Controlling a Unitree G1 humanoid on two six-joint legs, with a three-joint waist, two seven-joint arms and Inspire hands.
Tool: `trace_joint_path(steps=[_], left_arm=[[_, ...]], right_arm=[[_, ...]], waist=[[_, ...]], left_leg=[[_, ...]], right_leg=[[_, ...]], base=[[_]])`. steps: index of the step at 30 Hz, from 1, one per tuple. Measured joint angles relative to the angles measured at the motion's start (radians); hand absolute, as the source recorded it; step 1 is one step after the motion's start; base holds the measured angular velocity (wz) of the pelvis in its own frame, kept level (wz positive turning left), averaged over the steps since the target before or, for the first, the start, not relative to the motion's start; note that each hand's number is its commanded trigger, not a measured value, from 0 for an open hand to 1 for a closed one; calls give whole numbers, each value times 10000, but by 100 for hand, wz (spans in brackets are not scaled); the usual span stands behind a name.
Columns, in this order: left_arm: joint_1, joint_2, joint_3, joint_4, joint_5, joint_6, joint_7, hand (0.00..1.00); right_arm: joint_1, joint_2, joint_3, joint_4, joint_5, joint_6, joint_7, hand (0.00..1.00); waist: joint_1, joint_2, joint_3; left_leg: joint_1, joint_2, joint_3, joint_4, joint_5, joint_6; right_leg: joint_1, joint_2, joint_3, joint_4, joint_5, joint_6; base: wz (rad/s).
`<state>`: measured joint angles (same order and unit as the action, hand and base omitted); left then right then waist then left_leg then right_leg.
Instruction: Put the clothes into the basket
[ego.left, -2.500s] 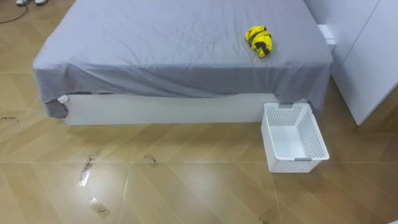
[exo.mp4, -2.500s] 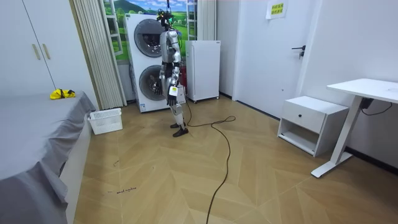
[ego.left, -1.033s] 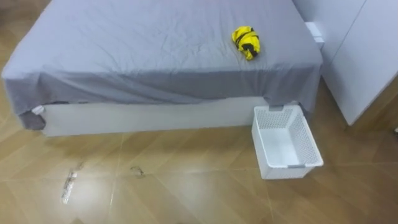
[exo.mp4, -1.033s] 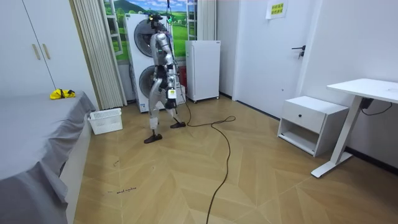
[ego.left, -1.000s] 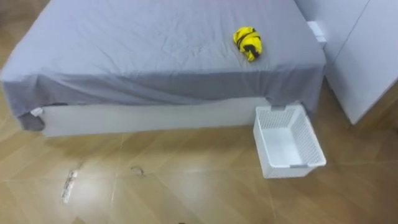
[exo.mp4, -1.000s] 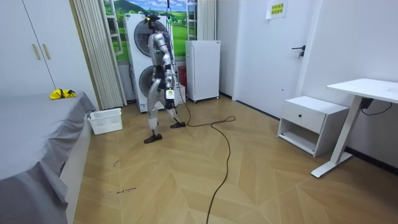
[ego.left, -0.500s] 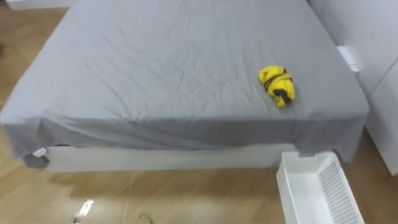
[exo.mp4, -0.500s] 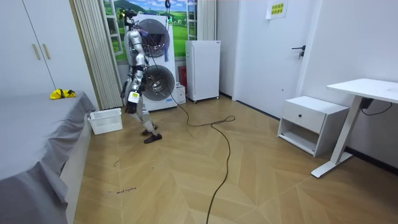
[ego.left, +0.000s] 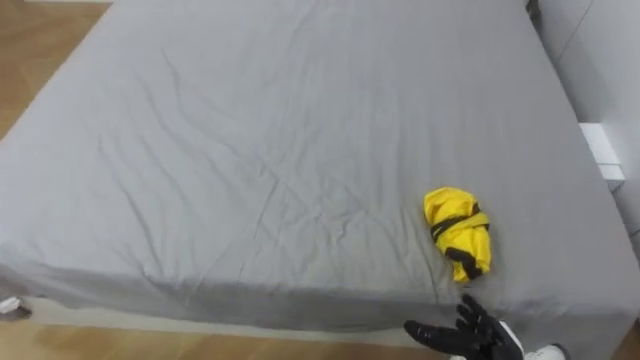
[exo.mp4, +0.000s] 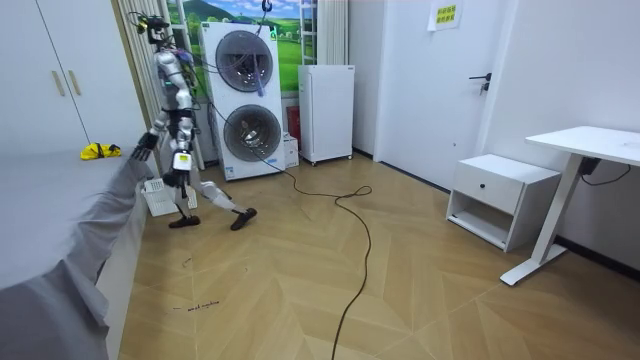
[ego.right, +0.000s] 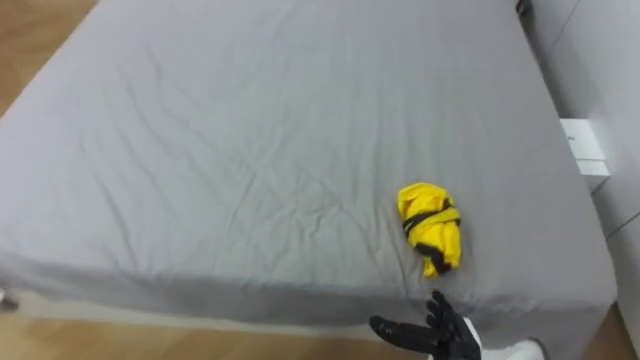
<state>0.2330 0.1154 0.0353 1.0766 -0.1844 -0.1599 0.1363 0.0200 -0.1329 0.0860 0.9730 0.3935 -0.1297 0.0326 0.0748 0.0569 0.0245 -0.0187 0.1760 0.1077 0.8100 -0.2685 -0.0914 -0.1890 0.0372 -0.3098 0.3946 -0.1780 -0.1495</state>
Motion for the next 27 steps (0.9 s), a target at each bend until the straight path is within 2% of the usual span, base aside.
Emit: trace_joint_path(steps=[1, 3, 4, 5, 7, 8, 9, 11, 12, 13, 15, 16, 18, 21, 25, 27], left_arm=[[-47, 1, -3, 15, -3, 1, -1, 0], [-224, 15, 9, 68, -41, 3, 2, 0], [-265, 14, -19, 80, -53, 7, 3, 0], [-351, 11, -28, 82, -74, 19, 7, 0], [-406, -3, -26, 87, -108, 17, 11, 0], [-445, -20, -20, 238, -228, 12, 15, 0], [-495, -31, -44, 543, -330, 29, 13, 0], [-781, -6, -122, 866, -442, 52, 16, 0], [-851, 9, -207, 919, -483, 65, 12, 0], [-948, 29, -338, 945, -593, 73, -6, 0], [-1110, 104, -525, 961, -618, 155, -16, 0], [-1257, 125, -619, 961, -626, 287, -8, 0], [-1603, 126, -767, 1020, -628, 468, -6, 0], [-1888, 186, -943, 1147, -634, 630, 12, 0], [-2067, 292, -1185, 1219, -747, 865, 6, 0], [-2076, 300, -1193, 1233, -902, 906, 0, 0]], right_arm=[[-2, -15, 1, 0, -34, 2, -39, 0], [-161, -127, -2, 15, -55, 15, -266, 0], [-248, -148, -4, 15, -50, 58, -328, 0], [-383, -168, -4, 17, -77, 225, -463, 0], [-443, -147, -8, 15, -101, 265, -730, 0], [-466, -132, -4, 21, -115, 309, -880, 0], [-480, -138, 18, 28, -100, 363, -1073, 0], [-598, -145, 10, 116, -204, 374, -1341, 0], [-675, -147, 10, 172, -232, 375, -1454, 0], [-814, -160, 6, 229, -258, 377, -1657, 0], [-933, -175, 9, 225, -491, 410, -1971, 0], [-1092, -183, 8, 225, -505, 567, -2191, 0], [-1411, -175, 0, 254, -516, 860, -2714, 0], [-1685, -197, -4, 265, -859, 1027, -3190, 0], [-2148, -203, 4, 264, -1253, 1507, -3812, 0], [-2359, -203, 3, 263, -1338, 1680, -4067, 0]], waist=[[11, -27, -2], [160, -84, 19], [136, -71, 14], [122, -89, 11], [200, -202, -11], [348, -229, -74], [358, -205, -142], [388, -286, -148], [388, -305, -159], [366, -329, -135], [359, -393, -109], [348, -424, -89], [355, -449, -71], [312, -489, -39], [174, -502, -16], [106, -523, 26]], left_leg=[[-314, 35, 21, -75, -103, -11], [-1329, 18, 40, -786, -545, 113], [-1560, -13, -16, -1090, -581, 135], [-2012, -183, -170, -1755, -631, 224], [-2414, -534, -264, -3292, -434, 255], [-2554, -687, -299, -3849, 480, 386], [-2462, -798, -232, -4098, 778, 570], [-2295, -1013, -64, -4518, 990, 741], [-2296, -1049, 6, -4639, 1067, 785], [-2303, -1199, 58, -4833, 1150, 839], [-2322, -1286, 194, -5069, 1263, 908], [-2346, -1353, 204, -5234, 1342, 938], [-2519, -1377, 249, -5380, 1441, 992], [-2732, -1400, 278, -5425, 1512, 1014], [-2998, -1411, 279, -5486, 1579, 1020], [-3042, -1446, 296, -5605, 1673, 1028]], right_leg=[[37, 1, 9, -72, 1, 0], [89, -6, 132, -393, -8, 17], [76, -12, 177, -467, 20, 62], [22, -96, 288, -564, 32, 117], [-117, -235, 670, -527, 40, 260], [-233, -341, 918, -432, 78, 463], [-234, -373, 1086, -516, 143, 649], [-321, -459, 1195, -629, 231, 790], [-369, -509, 1195, -675, 274, 830], [-432, -562, 1237, -722, 349, 878], [-569, -697, 1284, -842, 385, 929], [-645, -716, 1286, -891, 404, 960], [-805, -715, 1284, -1043, 522, 1000], [-1041, -726, 1319, -1010, 581, 1012], [-1313, -787, 1312, -1009, 589, 1018], [-1438, -820, 1303, -1007, 603, 1012]], base=[[-22], [-36], [-28], [-25], [-42], [-51], [-40], [-12], [-11], [-12], [-7], [0], [0], [-3], [1], [0]])
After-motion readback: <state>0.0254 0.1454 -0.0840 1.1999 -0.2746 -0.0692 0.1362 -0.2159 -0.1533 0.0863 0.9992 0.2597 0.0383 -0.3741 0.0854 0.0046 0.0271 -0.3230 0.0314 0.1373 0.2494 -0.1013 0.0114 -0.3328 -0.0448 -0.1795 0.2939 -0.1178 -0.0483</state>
